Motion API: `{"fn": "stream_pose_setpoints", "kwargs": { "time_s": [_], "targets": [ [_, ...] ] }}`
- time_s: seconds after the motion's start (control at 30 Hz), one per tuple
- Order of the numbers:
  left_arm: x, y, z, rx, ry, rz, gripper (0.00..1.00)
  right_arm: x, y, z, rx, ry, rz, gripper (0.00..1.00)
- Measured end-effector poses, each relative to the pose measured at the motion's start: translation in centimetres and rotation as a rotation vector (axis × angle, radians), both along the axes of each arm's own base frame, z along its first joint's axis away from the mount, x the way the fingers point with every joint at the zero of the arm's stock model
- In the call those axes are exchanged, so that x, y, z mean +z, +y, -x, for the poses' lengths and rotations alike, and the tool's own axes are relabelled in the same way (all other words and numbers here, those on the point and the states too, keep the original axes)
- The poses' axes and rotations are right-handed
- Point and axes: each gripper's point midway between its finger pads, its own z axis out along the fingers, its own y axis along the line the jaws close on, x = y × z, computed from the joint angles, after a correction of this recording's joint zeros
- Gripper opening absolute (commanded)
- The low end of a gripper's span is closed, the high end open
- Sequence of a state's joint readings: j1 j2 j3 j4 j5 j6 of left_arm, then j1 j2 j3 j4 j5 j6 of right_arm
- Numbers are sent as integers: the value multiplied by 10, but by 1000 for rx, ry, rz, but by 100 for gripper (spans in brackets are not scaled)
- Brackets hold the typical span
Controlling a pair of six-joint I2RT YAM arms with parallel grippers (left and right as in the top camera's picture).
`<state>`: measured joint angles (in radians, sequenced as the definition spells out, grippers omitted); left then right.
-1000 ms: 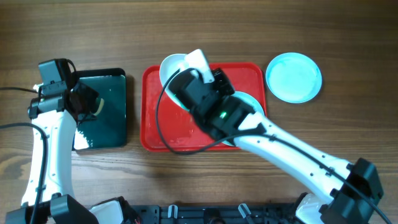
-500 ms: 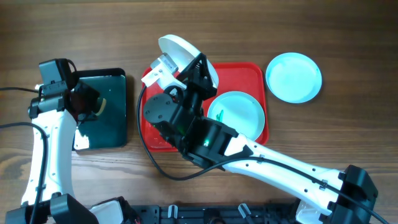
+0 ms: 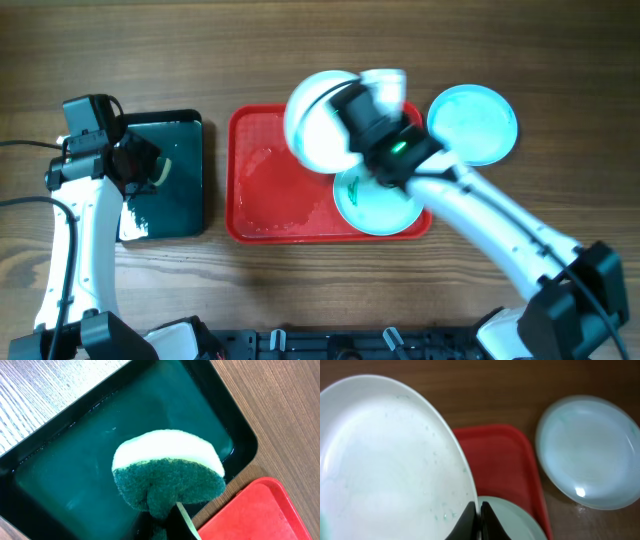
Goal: Clean dirty plates on tray and stack at the side
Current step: 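Lift the white plate with the right gripper and stack it on the cleaned plate, then grip the rim of the last light-blue plate with the right gripper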
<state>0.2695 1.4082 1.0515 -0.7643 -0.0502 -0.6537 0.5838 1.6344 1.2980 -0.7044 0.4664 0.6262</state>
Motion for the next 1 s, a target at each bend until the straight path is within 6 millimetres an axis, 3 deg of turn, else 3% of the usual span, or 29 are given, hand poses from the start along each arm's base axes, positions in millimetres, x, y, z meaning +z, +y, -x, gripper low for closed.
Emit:
{"fn": "stream_pose_setpoints", "kwargs": {
  "time_s": [0.13,0.27,0.37,0.5,0.63,0.67,0.77,0.8,0.87,1.0],
  "targets": [
    [-2,0,0,0,6,3,4,-25,-136,4,-570,142,-206,4],
    [-14,0,-1,0,40,12,4,-33,-178,4,-794,125,-344,4],
    [-20,0,-2,0,54,16,4,-51,-194,14,-901,132,-379,4],
    [-20,1,-3,0,52,15,4,-78,-198,24,-984,116,-405,4],
    [-19,1,-3,0,50,15,4,-87,-208,21,-1019,73,-426,4],
    [-20,1,-3,0,51,15,4,-87,-211,21,-1027,69,-427,10],
    [-20,1,-3,0,50,15,4,-84,-229,16,-1030,37,-426,71],
    [-19,0,-4,-2,48,17,4,-83,-232,14,-1015,31,-418,77],
    [-19,-1,-5,-6,40,25,4,-81,-233,8,-945,30,-398,79],
    [-19,-2,-6,-10,36,32,4,-77,-204,-14,-675,61,-464,75]
  ]
}}
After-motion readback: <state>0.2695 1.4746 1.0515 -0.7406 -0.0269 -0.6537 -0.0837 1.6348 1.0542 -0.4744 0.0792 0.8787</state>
